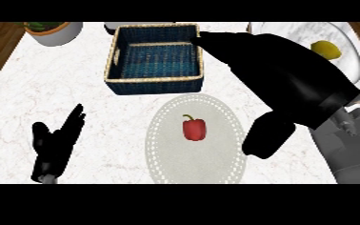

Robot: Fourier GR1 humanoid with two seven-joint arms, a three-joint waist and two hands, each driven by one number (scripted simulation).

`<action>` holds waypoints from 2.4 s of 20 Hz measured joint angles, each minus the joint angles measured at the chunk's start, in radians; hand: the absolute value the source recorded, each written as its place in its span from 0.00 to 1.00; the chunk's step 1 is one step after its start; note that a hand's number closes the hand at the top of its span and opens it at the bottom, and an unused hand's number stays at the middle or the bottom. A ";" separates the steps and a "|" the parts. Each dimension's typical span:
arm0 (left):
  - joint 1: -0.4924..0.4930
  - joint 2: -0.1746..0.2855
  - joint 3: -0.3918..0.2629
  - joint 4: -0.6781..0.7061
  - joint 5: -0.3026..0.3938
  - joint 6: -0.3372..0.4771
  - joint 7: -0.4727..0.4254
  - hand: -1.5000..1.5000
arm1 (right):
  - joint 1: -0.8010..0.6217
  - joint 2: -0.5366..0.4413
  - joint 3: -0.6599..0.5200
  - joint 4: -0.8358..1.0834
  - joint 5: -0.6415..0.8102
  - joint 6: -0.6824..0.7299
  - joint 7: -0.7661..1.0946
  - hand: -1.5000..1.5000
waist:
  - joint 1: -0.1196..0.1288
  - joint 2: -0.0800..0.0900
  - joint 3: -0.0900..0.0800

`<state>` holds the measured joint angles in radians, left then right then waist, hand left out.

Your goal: Pick the bell pepper from the placemat and place it in the basket

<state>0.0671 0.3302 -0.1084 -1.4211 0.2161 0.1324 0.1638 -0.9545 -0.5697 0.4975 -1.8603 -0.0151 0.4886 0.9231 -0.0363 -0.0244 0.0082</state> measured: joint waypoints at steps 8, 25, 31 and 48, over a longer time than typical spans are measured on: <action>0.009 -0.001 -0.003 -0.024 -0.011 -0.007 0.008 0.50 | 0.034 -0.079 -0.032 -0.087 -0.145 0.025 0.044 0.00 | 0.015 0.007 0.001; -0.002 -0.015 0.000 -0.024 -0.028 -0.031 0.021 0.50 | 0.200 0.063 0.134 -0.045 0.153 -0.064 0.001 0.00 | 0.039 0.017 0.004; 0.000 -0.025 0.001 -0.030 -0.036 -0.031 0.027 0.50 | 0.264 0.110 0.180 0.013 0.250 -0.082 -0.035 0.00 | 0.040 0.017 0.004; 0.019 -0.040 0.016 -0.048 -0.051 -0.046 0.025 0.50 | 0.386 0.211 0.230 0.203 0.495 -0.206 -0.239 0.00 | 0.041 0.017 0.005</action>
<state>0.0857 0.2903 -0.0921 -1.4696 0.1650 0.0862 0.1887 -0.5683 -0.3588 0.7274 -1.6574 0.4794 0.2824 0.6837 0.0050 -0.0077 0.0136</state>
